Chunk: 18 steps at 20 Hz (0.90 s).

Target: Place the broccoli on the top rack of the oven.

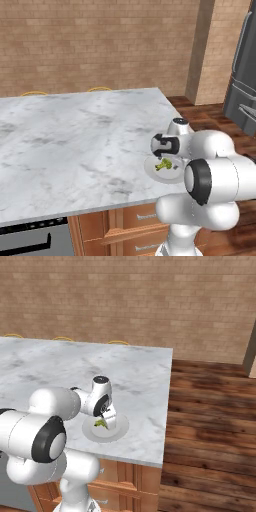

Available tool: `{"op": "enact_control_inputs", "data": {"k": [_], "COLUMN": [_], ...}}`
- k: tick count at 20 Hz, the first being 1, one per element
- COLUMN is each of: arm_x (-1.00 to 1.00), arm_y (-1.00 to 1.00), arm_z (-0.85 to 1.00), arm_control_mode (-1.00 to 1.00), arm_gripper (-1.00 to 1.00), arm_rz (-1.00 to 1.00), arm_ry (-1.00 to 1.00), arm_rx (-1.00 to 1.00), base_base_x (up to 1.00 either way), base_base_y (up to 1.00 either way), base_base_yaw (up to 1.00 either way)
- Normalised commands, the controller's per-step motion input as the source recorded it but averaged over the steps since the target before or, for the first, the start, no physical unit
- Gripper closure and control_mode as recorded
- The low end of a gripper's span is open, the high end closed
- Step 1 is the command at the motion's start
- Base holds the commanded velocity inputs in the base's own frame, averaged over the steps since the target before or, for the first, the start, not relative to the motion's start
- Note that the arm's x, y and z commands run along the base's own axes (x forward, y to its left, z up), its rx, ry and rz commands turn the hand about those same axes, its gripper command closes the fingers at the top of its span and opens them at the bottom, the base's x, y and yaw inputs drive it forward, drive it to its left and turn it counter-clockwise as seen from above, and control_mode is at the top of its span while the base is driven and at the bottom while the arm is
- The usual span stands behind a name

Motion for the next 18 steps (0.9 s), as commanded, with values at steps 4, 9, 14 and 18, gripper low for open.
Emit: {"op": "enact_control_inputs", "data": {"k": [4,9,14,18], "arm_x": [0.08,0.0,0.0,0.0], "arm_y": [0.0,0.0,0.03,0.0], "arm_z": [-0.23,-0.24,-0.17,-0.02], "arm_control_mode": [-1.0,-1.0,-1.0,-1.0], "arm_gripper": [-1.0,-1.0,1.0,1.0], "arm_rz": [0.0,0.0,0.0,0.0], "arm_ry": [0.0,0.01,0.0,0.0], "arm_rx": [0.0,0.0,0.0,0.0], "base_base_x": [0.0,0.0,0.0,0.0], "base_base_y": [0.0,0.0,0.0,0.0], "base_base_yaw": [0.0,0.0,0.0,0.0]}}
